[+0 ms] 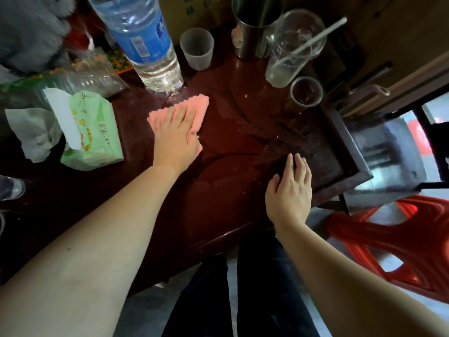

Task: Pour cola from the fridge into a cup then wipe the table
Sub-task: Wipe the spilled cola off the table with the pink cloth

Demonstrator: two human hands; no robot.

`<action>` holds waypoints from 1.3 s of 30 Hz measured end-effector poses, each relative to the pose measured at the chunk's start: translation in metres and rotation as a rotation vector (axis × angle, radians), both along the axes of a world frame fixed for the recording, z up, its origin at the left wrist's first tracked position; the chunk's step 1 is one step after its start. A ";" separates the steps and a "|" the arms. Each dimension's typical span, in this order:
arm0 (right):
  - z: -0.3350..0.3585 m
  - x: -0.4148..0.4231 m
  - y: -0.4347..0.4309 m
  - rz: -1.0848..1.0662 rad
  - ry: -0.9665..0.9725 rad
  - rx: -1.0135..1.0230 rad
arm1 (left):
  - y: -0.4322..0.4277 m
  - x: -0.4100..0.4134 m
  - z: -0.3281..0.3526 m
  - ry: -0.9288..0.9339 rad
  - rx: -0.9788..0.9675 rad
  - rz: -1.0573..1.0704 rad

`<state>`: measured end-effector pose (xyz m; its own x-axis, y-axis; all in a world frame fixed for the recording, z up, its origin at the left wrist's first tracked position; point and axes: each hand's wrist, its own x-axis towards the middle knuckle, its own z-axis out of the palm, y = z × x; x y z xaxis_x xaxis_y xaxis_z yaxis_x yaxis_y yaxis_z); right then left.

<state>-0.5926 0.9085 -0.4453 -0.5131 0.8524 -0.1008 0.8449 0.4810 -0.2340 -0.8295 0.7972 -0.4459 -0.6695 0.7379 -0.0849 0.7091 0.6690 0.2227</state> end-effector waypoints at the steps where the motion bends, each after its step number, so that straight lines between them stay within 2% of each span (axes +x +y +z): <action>1: 0.000 0.000 0.000 0.002 0.000 0.001 | -0.003 0.004 0.000 -0.011 0.027 -0.006; 5: 0.000 0.000 0.000 0.002 0.005 -0.006 | -0.033 0.040 0.001 -0.027 0.127 -0.160; 7: -0.001 0.000 0.000 0.001 0.001 -0.002 | -0.046 0.055 0.000 -0.020 0.141 -0.155; 12: 0.001 -0.001 0.000 -0.006 0.015 -0.015 | -0.036 0.067 -0.002 -0.030 0.088 0.066; 18: 0.001 -0.002 0.001 -0.018 0.029 -0.019 | 0.013 0.062 -0.003 -0.064 0.074 0.519; 21: 0.000 -0.001 0.001 -0.022 0.027 -0.030 | 0.035 0.046 -0.003 -0.068 0.079 0.585; 24: 0.000 -0.001 0.001 -0.021 0.028 -0.037 | 0.048 0.025 -0.004 -0.060 0.079 0.438; 31: 0.001 -0.001 0.001 -0.009 0.040 -0.037 | 0.045 -0.013 0.002 -0.151 0.102 -0.138; 35: 0.001 -0.001 0.001 -0.001 0.053 -0.027 | 0.032 -0.008 0.004 -0.180 0.115 -0.286; 39: 0.001 -0.001 0.001 0.003 0.058 -0.018 | 0.023 0.000 0.006 -0.162 0.043 -0.370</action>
